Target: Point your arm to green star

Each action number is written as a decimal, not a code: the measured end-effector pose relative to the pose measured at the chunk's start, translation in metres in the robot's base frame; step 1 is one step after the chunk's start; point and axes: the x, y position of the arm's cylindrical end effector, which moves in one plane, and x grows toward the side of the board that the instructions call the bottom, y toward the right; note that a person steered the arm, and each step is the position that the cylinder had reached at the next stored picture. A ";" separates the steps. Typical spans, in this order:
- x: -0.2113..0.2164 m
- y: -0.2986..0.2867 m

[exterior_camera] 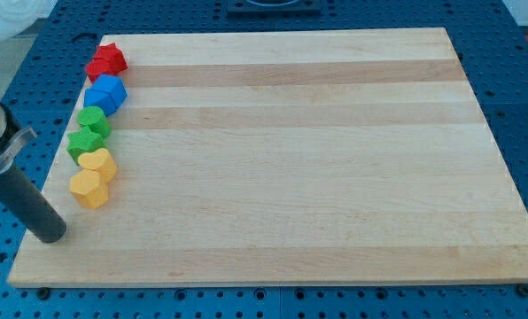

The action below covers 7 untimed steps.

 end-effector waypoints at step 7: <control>-0.142 -0.033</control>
